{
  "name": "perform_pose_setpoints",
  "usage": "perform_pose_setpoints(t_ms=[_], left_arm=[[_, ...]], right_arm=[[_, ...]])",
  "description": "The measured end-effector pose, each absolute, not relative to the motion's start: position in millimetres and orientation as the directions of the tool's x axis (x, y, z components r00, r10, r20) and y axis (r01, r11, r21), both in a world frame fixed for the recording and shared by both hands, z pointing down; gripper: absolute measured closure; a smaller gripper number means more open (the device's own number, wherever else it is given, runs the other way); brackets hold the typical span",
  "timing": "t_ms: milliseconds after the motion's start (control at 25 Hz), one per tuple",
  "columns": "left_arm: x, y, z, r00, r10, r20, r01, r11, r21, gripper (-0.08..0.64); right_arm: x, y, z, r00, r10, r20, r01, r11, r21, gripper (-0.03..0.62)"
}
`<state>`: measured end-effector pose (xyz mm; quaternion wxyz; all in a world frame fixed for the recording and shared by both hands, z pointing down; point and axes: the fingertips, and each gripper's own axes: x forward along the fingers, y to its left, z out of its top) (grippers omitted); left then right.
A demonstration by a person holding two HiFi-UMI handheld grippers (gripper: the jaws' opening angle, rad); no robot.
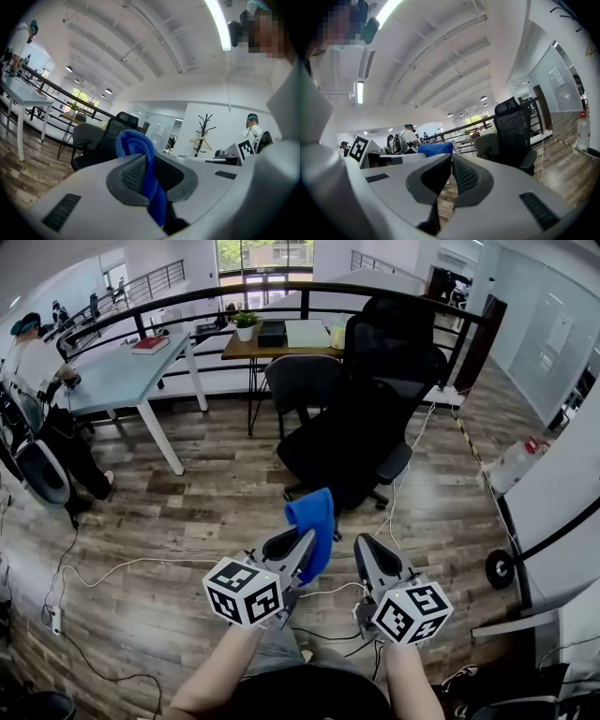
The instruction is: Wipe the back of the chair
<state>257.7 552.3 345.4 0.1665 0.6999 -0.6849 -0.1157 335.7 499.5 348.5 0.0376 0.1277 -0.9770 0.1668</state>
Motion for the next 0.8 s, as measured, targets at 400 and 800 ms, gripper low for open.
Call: perform_pose_setpoints(t_ms=[400,800], left_arm=[[138,458,342,0.117,-0.990,0.076,-0.917,-0.078,0.392,0.511],[46,381,355,0.206,-0.974,0.092,-0.878,-0.143,0.457,0.511]], right_arm=[[215,403,343,-0.941,-0.325,0.093,-0.337,0.885,-0.320,0.561],[128,334,341,-0.914,-0.394,0.100,-0.403,0.845,-0.351,0.561]])
